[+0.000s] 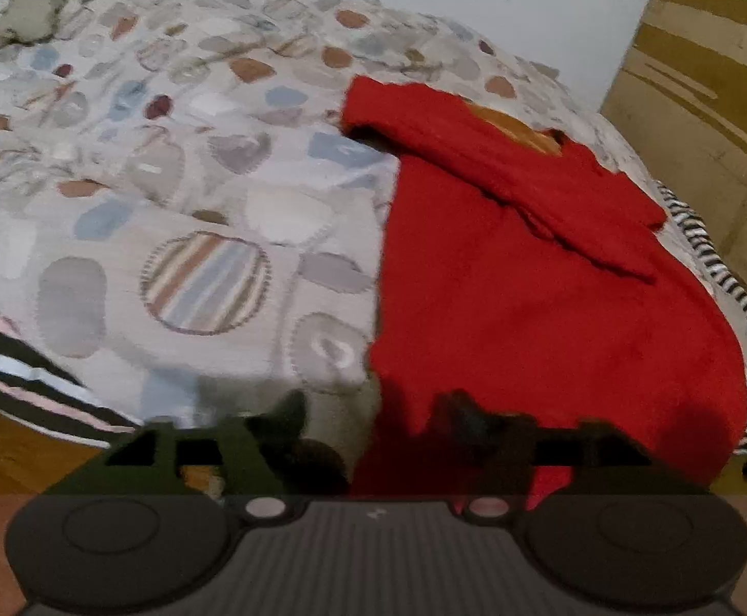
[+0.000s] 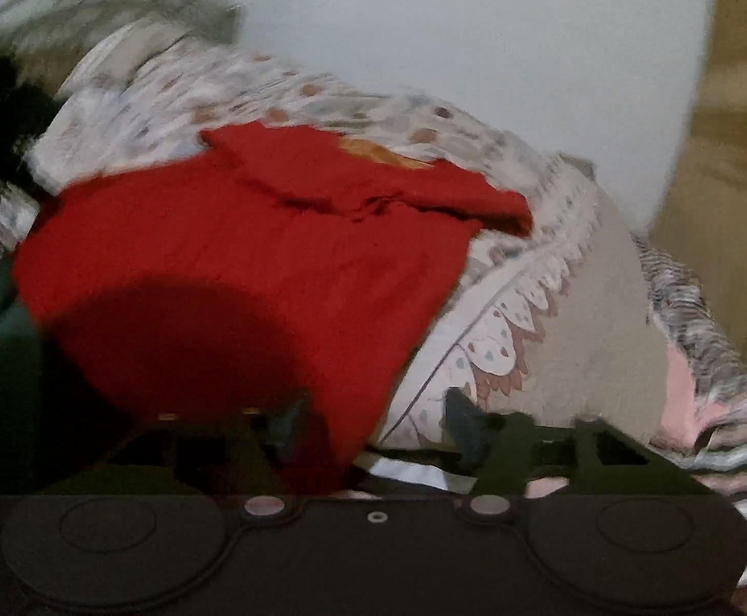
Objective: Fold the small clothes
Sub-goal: 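Lift the hem with the right gripper toward the collar while the left gripper releases, then grasp the red sweater with both grippers and lift it off the bed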
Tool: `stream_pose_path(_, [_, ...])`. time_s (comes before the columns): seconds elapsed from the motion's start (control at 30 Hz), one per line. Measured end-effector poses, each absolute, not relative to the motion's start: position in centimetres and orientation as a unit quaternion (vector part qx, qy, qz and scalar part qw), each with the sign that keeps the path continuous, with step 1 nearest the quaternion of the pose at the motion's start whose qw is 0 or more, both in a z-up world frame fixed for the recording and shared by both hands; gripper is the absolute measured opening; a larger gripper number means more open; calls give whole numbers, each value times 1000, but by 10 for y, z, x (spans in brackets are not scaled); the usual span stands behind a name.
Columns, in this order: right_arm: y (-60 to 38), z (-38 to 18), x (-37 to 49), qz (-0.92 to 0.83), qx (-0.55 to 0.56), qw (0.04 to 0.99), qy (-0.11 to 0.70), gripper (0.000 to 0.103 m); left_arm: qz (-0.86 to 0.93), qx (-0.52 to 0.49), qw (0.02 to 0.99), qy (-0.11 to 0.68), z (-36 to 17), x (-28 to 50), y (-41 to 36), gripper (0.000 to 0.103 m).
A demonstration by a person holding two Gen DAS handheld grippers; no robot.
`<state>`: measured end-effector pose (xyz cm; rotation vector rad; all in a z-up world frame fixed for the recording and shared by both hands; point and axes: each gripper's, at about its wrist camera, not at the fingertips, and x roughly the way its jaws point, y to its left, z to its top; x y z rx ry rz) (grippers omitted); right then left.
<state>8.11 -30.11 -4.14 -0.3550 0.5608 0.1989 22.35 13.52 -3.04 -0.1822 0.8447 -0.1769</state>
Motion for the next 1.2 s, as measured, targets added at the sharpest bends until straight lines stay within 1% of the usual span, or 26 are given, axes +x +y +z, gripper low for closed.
stream_pose_path(0.03, [-297,-44,77,106,-203,935,272,78,-80,-90,907,404,-28,221,137,84])
stream_pose_path(0.07, [-292,-47,73,115,-234,927,268,83,-75,-93,909,399,-25,219,138,87])
stream_pose_path(0.1, [-287,-52,68,124,-268,918,265,91,-70,-96,911,394,-23,217,140,90])
stream_pose_path(0.13, [-281,-59,64,134,-304,907,260,95,-68,-98,913,391,-21,216,141,90])
stream_pose_path(0.17, [-277,-66,61,144,-336,895,256,96,-66,-100,913,390,-19,215,142,90])
stream_pose_path(0.23, [-268,-84,58,151,-396,872,246,102,-64,-104,913,388,-16,214,143,90])
stream_pose_path(0.33, [-254,-115,58,130,-472,844,218,102,-59,-110,913,388,-16,211,145,90])
stream_pose_path(0.53, [-232,-164,54,111,-557,814,126,102,-43,-125,911,391,-16,204,154,90])
stream_pose_path(0.67, [-221,-200,59,52,-639,767,40,102,-38,-126,911,390,-14,201,157,90])
stream_pose_path(0.73, [-218,-210,64,45,-657,752,15,102,-37,-120,913,388,-12,200,157,90])
stream_pose_path(0.8, [-217,-212,70,40,-658,752,10,102,-37,-110,916,385,-11,198,155,91])
stream_pose_path(0.87, [-221,-210,73,30,-661,750,10,93,-44,-95,918,381,-9,196,150,91])
stream_pose_path(0.9, [-223,-206,75,24,-661,750,8,79,-54,-83,920,378,-8,194,146,91])
stream_pose_path(0.93, [-226,-200,77,25,-657,753,10,74,-65,-74,922,374,-7,192,141,91])
stream_pose_path(0.97, [-229,-191,77,39,-648,760,18,73,-77,-65,924,370,-7,191,136,91])
stream_pose_path(1.0, [-232,-185,76,49,-641,765,26,68,-89,-57,924,366,-6,189,131,91])
stream_pose_path(1.03, [-235,-179,76,61,-637,768,33,60,-104,-51,925,361,-6,186,125,91])
stream_pose_path(1.1, [-241,-168,73,86,-634,767,43,51,-137,-42,926,349,-5,182,113,93])
stream_pose_path(1.2, [-246,-151,69,120,-625,769,68,41,-176,-31,926,333,-7,176,97,93])
